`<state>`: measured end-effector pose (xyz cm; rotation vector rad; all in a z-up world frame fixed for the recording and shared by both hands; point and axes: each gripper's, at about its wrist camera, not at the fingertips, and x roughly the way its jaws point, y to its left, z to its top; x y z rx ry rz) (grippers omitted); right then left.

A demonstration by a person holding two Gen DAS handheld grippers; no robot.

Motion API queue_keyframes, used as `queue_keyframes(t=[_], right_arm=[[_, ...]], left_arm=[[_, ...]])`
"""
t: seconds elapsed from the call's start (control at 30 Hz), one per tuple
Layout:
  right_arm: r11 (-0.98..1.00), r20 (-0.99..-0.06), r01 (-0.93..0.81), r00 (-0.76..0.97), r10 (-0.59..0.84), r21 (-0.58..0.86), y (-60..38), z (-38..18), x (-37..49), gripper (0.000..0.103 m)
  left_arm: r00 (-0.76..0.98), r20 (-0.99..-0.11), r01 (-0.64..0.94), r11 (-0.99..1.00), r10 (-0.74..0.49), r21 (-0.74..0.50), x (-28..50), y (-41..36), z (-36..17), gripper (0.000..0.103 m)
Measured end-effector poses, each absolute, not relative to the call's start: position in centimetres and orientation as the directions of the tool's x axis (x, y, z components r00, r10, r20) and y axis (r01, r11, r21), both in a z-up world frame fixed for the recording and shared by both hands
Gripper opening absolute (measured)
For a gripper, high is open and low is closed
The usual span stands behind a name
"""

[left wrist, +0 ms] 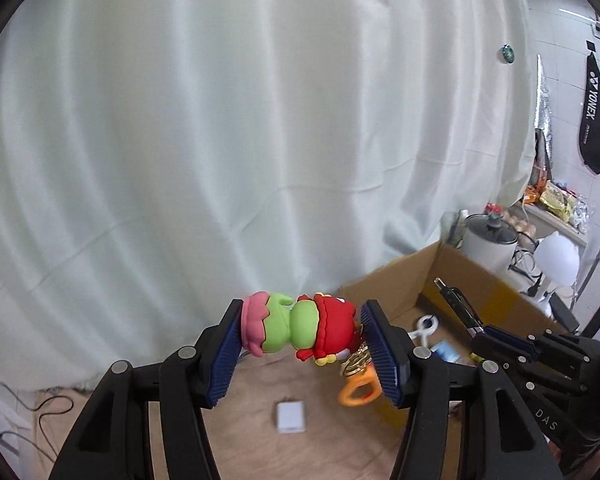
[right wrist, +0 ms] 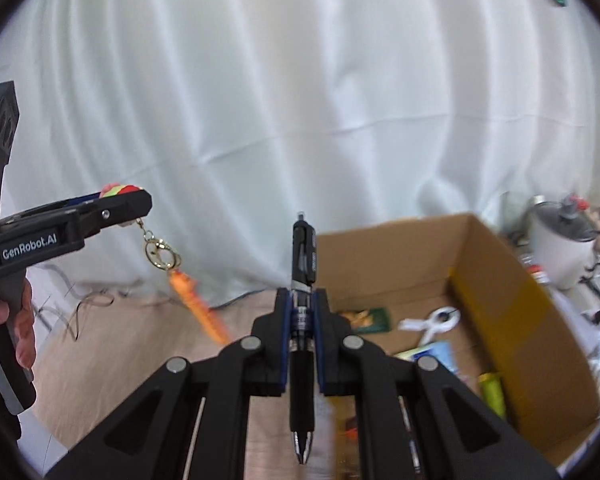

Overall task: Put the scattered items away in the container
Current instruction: 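Carry pen and plush keychain over the box and open both tools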

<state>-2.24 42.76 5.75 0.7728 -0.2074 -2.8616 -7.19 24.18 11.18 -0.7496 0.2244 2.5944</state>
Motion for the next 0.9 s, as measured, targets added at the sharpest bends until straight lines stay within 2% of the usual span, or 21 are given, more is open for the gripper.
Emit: queue_keyframes(t=[0.13,0.27,0.63,0.9], right_arm=[[-0.983,-0.49,0.069,-0.86,-0.145,0.169,46.9,7.1,-1.7,0.013],[-0.987,-0.515,0.025,-0.851,-0.106,0.161,49.6,6.3,-1.6,0.013],[-0.988,-0.666,-0.013,-0.74,-0.092,0.152,52.6,-1.0,-2.7,0.013],[-0.988,-0.728,-0.024,-0.678,-0.096,0.152,53.7,-4.1,-3.1,0.013]], left_arm=[[-0.747,-0.531,-0.496,-0.867,0.4,0.045,-7.7,29.5,13.4,0.059],[-0.701,-0.565,-0.536,-0.844,0.435,0.015,-8.6,34.1,12.5,0.059],[-0.554,-0.746,-0.529,-0.848,0.37,-0.028,-10.3,40.1,-0.1,0.059],[-0.544,-0.774,-0.502,-0.865,0.323,-0.009,-10.6,40.9,-2.6,0.059]])
